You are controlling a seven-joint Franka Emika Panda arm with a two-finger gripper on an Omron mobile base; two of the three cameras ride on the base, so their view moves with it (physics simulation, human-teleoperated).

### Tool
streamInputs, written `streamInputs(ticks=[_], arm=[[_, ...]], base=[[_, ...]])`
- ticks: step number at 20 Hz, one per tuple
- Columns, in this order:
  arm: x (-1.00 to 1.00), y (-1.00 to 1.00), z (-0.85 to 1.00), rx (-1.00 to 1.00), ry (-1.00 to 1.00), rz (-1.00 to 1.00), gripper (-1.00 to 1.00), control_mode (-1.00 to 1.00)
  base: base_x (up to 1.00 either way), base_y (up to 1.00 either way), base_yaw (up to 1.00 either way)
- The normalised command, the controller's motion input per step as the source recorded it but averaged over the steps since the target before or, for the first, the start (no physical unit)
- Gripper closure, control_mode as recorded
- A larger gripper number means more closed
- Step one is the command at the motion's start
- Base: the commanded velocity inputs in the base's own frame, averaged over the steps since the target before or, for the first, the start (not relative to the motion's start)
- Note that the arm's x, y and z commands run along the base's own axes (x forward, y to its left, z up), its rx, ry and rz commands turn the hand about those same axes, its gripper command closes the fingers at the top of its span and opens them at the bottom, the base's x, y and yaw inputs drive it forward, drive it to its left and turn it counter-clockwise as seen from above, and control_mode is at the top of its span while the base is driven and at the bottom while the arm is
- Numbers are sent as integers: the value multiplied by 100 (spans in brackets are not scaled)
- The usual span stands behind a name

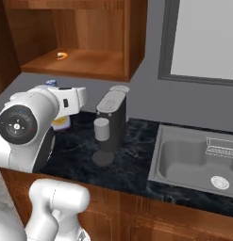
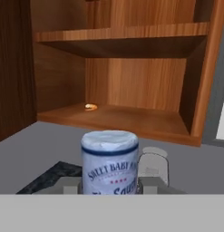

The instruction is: The dining table condiment station is running low on condiment bottle. Refill the condiment station by opening the cabinet and taking the condiment bottle from the cabinet and placing it on the dining table.

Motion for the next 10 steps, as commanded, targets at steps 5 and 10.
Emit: streamInputs(ticks=[5,10], arm=[[0,0,0,0,0,0,100,100],[0,0,0,0,0,0,100,100]], base=[[-44,-25,57],[-60,-26,74]])
